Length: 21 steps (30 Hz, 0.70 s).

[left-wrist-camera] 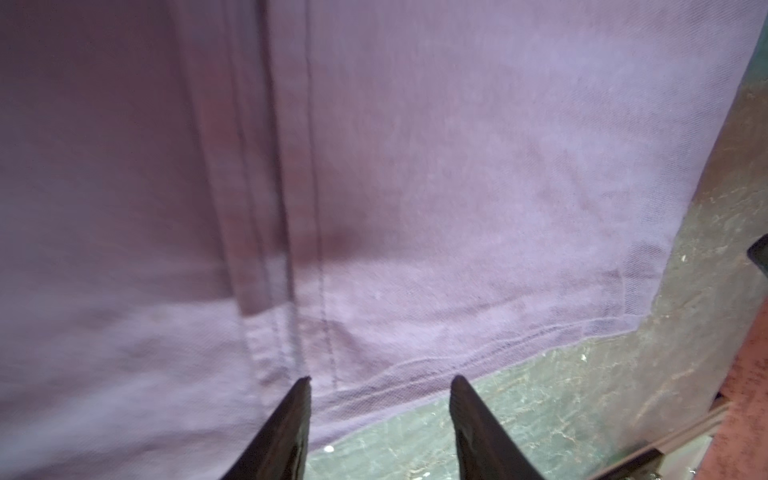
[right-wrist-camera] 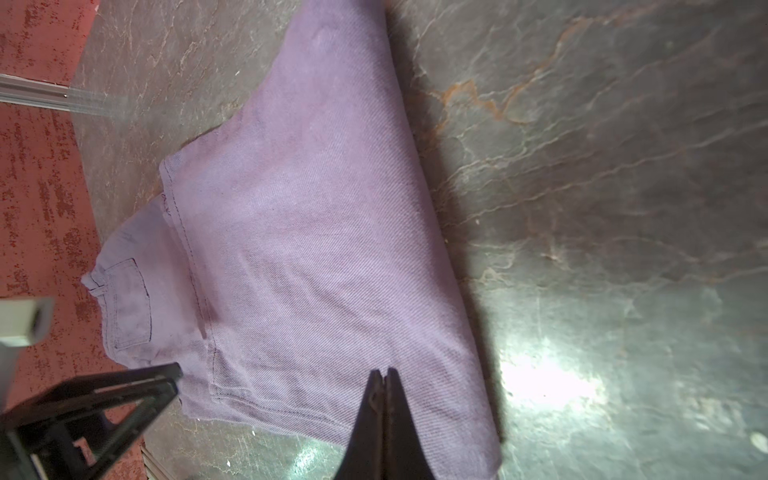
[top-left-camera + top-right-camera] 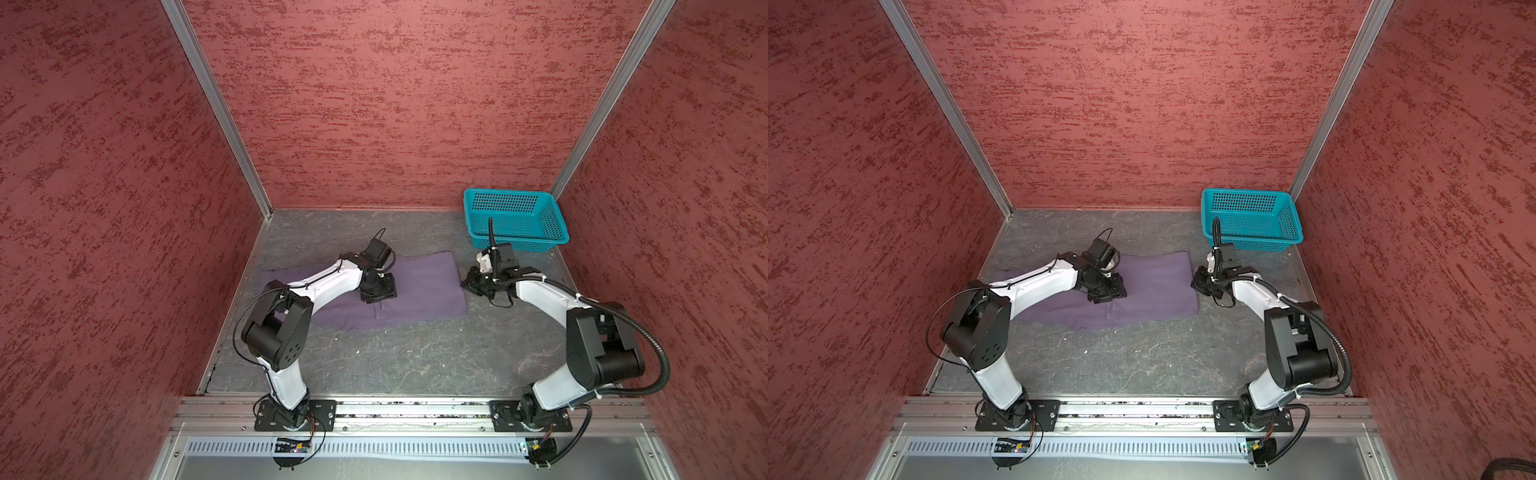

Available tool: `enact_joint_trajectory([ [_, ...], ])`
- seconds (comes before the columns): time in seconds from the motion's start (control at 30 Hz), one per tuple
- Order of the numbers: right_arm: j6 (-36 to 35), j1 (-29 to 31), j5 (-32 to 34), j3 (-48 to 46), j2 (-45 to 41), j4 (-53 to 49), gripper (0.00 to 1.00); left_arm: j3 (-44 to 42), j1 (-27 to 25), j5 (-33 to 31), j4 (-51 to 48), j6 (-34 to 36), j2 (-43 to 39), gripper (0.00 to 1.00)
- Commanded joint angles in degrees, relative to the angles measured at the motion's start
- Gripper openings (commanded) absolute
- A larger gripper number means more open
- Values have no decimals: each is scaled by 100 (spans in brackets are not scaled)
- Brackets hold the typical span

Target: Fold and stack the trousers

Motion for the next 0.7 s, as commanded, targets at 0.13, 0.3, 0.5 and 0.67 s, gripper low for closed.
enact_joint_trajectory([
  [0.13, -96, -36, 140, 115, -162, -137, 0, -37, -37, -211, -96, -247, 232, 44],
  [0.3, -79, -35, 117, 97, -111, -115, 1, 174, -42, -556, -378, -242, 324, 44],
  [0.5, -77, -35, 123, 96, -78, -106, 1, 264, -90, -414, -320, -269, 711, 42],
  [0.67, -61, -48, 103, 67, -23, -59, 2, 352, -121, -473, -307, -385, 878, 23],
])
